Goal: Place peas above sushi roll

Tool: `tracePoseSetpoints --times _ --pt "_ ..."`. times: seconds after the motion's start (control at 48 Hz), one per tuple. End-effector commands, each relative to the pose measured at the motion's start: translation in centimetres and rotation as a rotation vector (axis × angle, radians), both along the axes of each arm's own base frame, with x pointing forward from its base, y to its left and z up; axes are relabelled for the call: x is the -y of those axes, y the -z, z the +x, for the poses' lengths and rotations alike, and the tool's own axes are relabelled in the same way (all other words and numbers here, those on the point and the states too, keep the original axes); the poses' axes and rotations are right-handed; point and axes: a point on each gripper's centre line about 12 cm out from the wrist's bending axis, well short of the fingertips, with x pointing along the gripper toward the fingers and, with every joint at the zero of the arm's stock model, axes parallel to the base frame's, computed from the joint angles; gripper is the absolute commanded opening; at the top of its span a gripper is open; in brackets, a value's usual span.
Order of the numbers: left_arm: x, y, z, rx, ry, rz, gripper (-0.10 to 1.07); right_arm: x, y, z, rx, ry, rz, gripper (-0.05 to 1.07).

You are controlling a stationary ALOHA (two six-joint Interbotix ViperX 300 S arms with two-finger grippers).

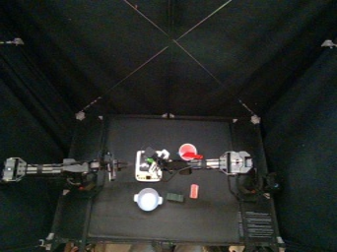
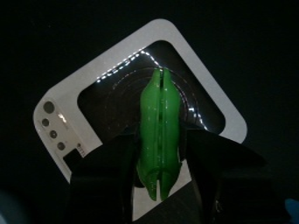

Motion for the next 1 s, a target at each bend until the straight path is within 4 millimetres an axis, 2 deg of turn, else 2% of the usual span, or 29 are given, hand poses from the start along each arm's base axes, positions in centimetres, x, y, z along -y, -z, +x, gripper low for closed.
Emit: tracePoseSetpoints --times 0.0,0.167,0.396,0.521,0.688,0.979 --pt "-0.1 -0.5 0.2 0.014 -0.004 0.003 0.32 0.0 -2.8 -0.3 0.058 0.0 -0.004 0.59" --pt "-0.1 -0.4 0.2 0.012 -0.004 0.002 0.32 -2.3 -2.9 -1.6 0.024 -0.052 -0.016 0.59" --pt "-0.1 -0.3 0.1 0.012 -0.004 0.001 0.32 -6.9 -3.9 -5.2 0.012 -0.163 -0.03 0.59" --pt "-0.1 -0.4 0.2 0.015 -0.006 0.002 0.32 -8.4 -3.7 -7.1 -0.017 -0.216 -0.061 0.59" --pt "-0.1 -0.5 0.2 0.018 -0.006 0.004 0.32 -9.3 -2.3 -9.6 -0.09 -0.271 -0.112 0.59" --pt "-0.2 -0.4 0.2 0.017 -0.007 0.002 0.32 -10.2 0.6 -11.0 -0.176 -0.326 -0.139 0.59"
